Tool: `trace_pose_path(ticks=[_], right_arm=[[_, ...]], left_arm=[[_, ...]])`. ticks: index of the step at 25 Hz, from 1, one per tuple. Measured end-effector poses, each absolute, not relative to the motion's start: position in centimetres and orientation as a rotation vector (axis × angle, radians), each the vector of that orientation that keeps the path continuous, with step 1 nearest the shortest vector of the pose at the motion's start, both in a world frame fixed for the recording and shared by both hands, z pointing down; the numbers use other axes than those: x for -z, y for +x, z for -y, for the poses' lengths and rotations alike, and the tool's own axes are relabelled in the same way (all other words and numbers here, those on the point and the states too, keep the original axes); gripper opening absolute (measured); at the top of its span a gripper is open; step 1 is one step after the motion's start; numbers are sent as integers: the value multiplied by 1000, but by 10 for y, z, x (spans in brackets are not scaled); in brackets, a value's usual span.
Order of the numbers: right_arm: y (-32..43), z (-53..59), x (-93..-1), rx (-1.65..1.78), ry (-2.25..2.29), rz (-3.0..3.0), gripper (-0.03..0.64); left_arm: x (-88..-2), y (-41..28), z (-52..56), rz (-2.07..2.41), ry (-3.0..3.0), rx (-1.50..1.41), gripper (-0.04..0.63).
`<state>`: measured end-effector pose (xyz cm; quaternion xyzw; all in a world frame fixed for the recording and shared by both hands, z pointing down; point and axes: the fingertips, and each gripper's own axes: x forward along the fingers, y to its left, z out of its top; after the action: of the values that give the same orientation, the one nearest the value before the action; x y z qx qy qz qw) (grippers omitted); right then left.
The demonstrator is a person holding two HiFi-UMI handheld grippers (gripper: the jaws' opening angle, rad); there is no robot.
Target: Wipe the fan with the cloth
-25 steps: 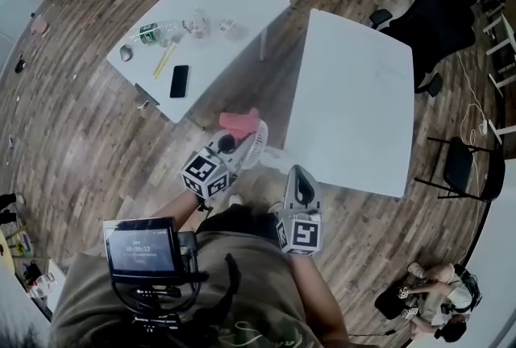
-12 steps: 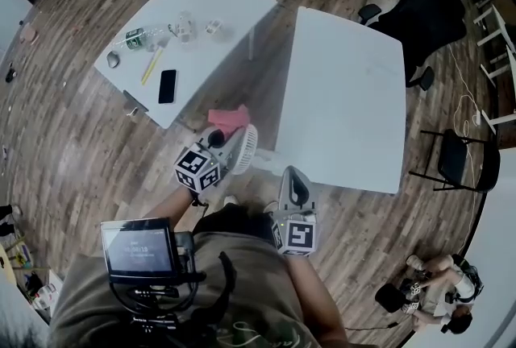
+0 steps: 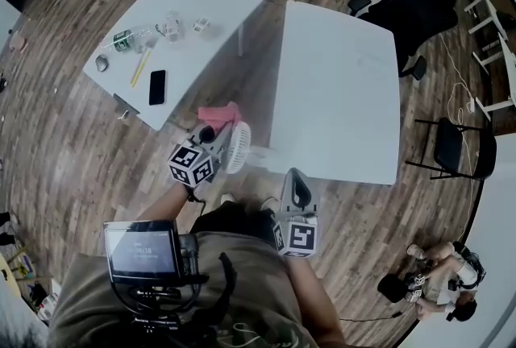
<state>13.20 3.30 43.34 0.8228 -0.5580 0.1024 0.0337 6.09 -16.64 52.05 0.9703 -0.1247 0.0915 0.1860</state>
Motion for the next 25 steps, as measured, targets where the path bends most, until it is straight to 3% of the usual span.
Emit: trace_pose_path(ticks=[25], right_arm=[[115,-35,-441,-327,2523,1675,5]], left_arm=[[-561,57,176,363,2711,-343,71]])
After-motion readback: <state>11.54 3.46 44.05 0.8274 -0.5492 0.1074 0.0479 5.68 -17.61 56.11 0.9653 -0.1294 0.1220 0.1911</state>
